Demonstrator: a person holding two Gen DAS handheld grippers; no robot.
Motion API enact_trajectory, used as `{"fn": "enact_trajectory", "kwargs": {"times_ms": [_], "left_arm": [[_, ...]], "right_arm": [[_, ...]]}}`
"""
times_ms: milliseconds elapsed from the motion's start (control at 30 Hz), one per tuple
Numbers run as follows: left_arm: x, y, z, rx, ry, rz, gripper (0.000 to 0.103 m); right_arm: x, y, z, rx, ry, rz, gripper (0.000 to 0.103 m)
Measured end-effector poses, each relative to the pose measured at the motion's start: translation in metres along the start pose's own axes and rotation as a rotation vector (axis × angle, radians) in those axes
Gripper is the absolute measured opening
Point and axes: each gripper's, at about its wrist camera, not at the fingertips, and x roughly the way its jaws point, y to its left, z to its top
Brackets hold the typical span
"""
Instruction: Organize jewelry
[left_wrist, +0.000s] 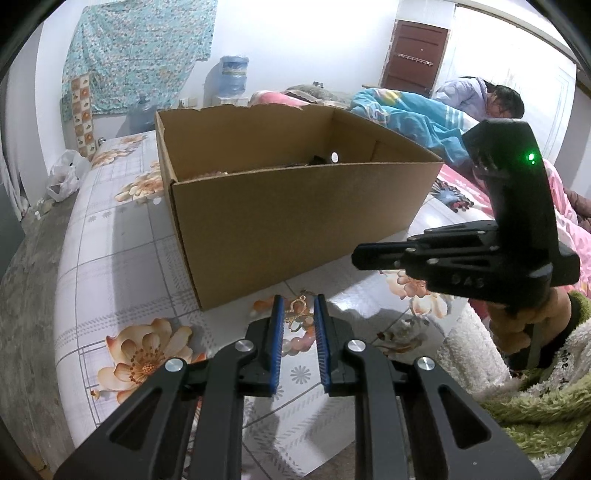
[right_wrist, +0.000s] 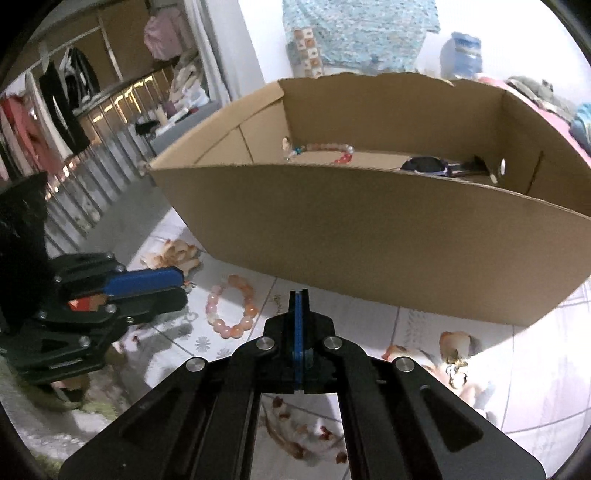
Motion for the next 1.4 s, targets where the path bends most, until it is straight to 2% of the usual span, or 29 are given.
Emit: {"fn": "enact_trajectory", "kwargs": {"times_ms": [33,100,167,200,333,467,567,600,667,800,1167,1300,1400], "left_arm": [[0.0,0.0,0.0,-0.001,0.0,0.001,0.016],[0.0,0.0,0.0,0.0,0.001,0.001,0.016],[-0.001,0.0,-0.001,0.001,0.0,0.005,0.016],[-0.002,0.0,-0.001,0.001,-0.001,0.006,0.016],[-0.003,0.001,-0.002,-0.001,-0.002,0.013,0.016],[-0.004,0.003,-0.002,-0.007,-0.002,0.016,0.016],[-0.003,0.003,-0.003,-0.009,0.001,0.015,0.016],[-0.003,0.003,-0.003,-0.01,0.001,0.014,0.016],[-0.003,0.003,-0.003,-0.01,0.002,0.012,0.016],[-0.001,0.002,-0.003,-0.007,0.002,0.009,0.016],[-0.005,-0.005,0.0,0.009,-0.016,-0.002,0.015],[-0.021,-0.011,0.014,0.016,-0.067,-0.039,0.016],[-0.041,-0.015,0.035,0.028,-0.143,-0.099,0.015]], "right_arm": [[0.0,-0.002,0.001,0.01,0.001,0.007,0.0],[0.009,0.0,0.002,0.016,0.015,0.019,0.006],[0.025,0.011,0.003,-0.01,0.024,0.015,0.019],[0.031,0.015,0.004,-0.025,0.028,0.01,0.02],[0.047,0.025,0.005,-0.093,0.055,-0.003,0.02],[0.056,0.031,0.0,-0.15,0.087,-0.012,0.011],[0.059,0.04,-0.003,-0.215,0.077,-0.041,0.009],[0.058,0.04,-0.003,-0.22,0.076,-0.056,0.0],[0.056,0.035,-0.003,-0.188,0.078,-0.036,0.0],[0.045,0.021,-0.004,-0.122,0.07,0.006,0.0],[-0.014,-0.013,0.002,0.016,-0.034,0.058,0.0],[-0.046,-0.02,0.015,0.042,-0.109,0.087,0.0],[-0.071,-0.023,0.032,0.037,-0.182,0.099,0.0]]}}
